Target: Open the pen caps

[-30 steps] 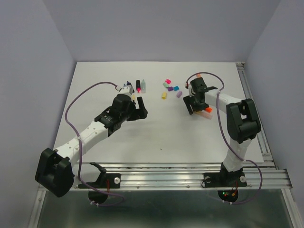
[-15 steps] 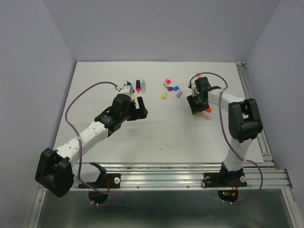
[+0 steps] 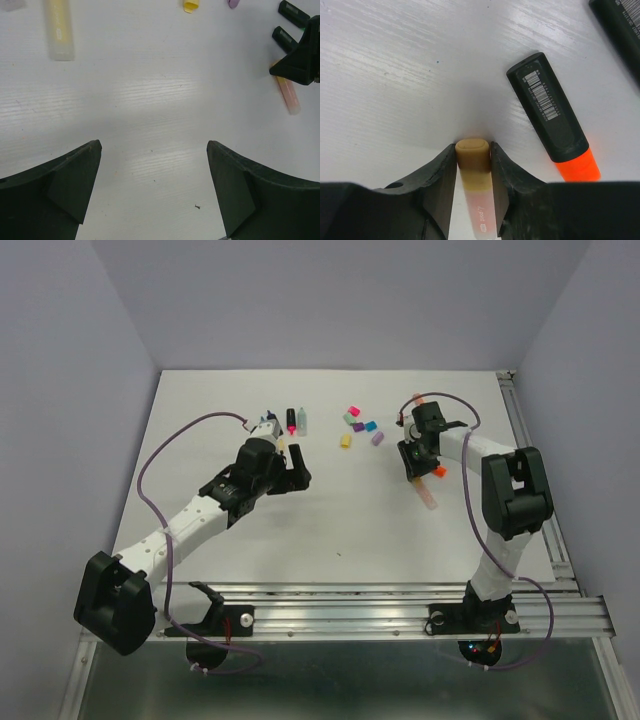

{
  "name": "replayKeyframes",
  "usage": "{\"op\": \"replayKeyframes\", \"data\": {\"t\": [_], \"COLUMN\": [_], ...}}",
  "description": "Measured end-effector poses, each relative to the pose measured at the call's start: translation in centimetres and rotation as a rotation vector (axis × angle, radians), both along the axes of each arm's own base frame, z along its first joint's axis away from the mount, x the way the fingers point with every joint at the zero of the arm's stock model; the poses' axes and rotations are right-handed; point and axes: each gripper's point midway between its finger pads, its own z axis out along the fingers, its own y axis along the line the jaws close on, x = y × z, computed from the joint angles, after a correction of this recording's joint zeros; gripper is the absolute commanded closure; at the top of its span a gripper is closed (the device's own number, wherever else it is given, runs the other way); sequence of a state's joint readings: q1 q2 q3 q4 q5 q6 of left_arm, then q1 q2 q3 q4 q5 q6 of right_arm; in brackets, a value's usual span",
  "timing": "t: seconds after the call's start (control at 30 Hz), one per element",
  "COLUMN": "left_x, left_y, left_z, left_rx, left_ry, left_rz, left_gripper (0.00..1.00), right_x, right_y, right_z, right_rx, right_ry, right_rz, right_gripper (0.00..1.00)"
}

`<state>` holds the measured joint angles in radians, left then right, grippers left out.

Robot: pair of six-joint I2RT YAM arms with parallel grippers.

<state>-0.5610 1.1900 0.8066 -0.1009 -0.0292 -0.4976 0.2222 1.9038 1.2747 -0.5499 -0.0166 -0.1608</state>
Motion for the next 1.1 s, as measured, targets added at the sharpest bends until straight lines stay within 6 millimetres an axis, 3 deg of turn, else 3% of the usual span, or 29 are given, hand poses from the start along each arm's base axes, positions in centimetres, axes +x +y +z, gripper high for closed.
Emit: {"op": "replayKeyframes", "data": {"t": [0.17,0.27,0.47,0.6,0.77,0.87,1.1], "left_x": [-0.1,-0.3,-1.5,-2.6,-5.5,-7.1,-10.2], "left_y": [0.0,-0.2,-1.5,-3.0,-6.8,-8.4,-11.3], "left_z": [-0.2,-0.3,0.5,1.5,2.7,3.0,3.1], "left_rx": [-0.001,-0.007,-0.070,-0.127,-0.195,-0.223,-0.279], "left_ry": [0.004,0.007,-0.007,-0.039,-0.078,-0.089,-0.100], "left_rz": [-0.004,-0.018,-0.102,-0.180,-0.342,-0.418,-0.568], "left_gripper": [0.01,0.01,0.01,0.01,0.01,0.01,0.01], "right_x": [-0.4,-0.8,-4.3,-5.3,-7.9,-9.2,-10.3], "right_y": [0.3,0.8,2.2,4.0,9.5,11.6,10.7], "right_z": [0.0,0.1,1.0,3.6,7.4,8.8,11.1], "right_rx": [0.027,0.071,0.207,0.334,0.515,0.617,0.822], "right_ry": [0.003,-0.004,0.027,-0.059,-0.169,-0.188,-0.242], "right_rz": [-0.012,-0.020,-0.118,-0.219,-0.291,-0.375,-0.671], "right_gripper": [0.84,0.99,0.99,0.99,0.99,0.99,0.99]}}
